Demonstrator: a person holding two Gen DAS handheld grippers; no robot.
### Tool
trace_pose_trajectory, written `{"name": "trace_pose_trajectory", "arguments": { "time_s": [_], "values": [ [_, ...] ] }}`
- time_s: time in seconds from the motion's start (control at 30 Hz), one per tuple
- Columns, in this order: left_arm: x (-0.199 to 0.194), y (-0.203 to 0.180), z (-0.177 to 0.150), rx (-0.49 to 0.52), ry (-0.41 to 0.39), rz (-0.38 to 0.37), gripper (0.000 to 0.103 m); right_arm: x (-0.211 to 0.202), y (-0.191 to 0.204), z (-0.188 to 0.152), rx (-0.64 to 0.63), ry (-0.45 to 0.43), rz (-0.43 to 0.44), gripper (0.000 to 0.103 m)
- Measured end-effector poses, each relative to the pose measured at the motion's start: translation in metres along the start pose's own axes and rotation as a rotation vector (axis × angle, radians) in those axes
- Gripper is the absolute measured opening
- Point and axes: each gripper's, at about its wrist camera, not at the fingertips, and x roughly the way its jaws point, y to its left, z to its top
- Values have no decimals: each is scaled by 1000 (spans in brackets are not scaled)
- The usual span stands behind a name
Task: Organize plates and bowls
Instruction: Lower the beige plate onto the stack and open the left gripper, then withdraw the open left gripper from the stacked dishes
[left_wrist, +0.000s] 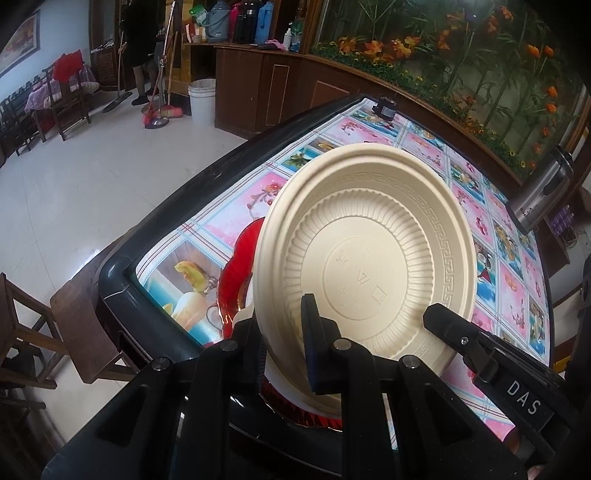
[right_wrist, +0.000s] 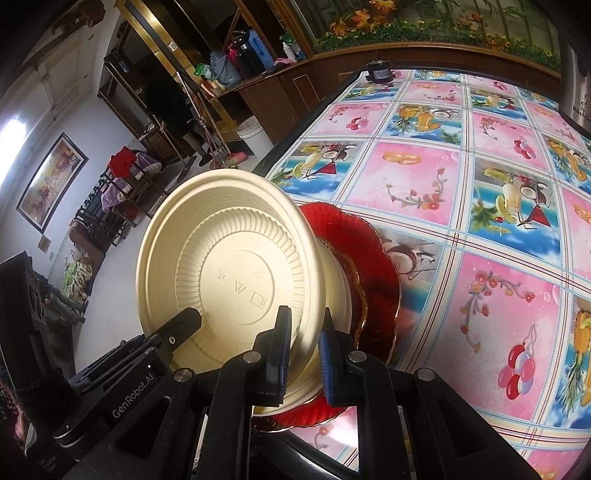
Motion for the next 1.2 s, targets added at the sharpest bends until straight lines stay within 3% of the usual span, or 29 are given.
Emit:
{"name": "trace_pose_trajectory", "arguments": {
  "time_s": [0.57,0.6,0.7,0.73,0.8,0.87,0.93,1.1,1.2],
  "values": [
    [-3,3,1,-4,1,-1,17,-1,-3,1,20,18,13,18],
    [-4,4,1,-7,-1,-2,19,-1,-3,1,19,17,14,18],
    [-7,6,0,-12,-16,6,39,-2,-3,2,19,11,15,20],
    [-9,6,0,-14,-29,4,41,-3,-2,2,17,9,9,22],
    [-13,5,0,-6,-53,25,42,-5,-2,1,19,6,19,39],
    [-16,5,0,1,-63,29,45,-7,0,1,10,1,22,41],
    [-18,6,0,2,-73,36,46,-12,1,0,5,-10,30,50],
    [-25,6,-6,30,-93,43,54,-25,7,-4,-23,-49,37,81],
    [-30,4,-12,61,-101,36,54,-35,10,-9,-62,-73,25,88]
  ]
}}
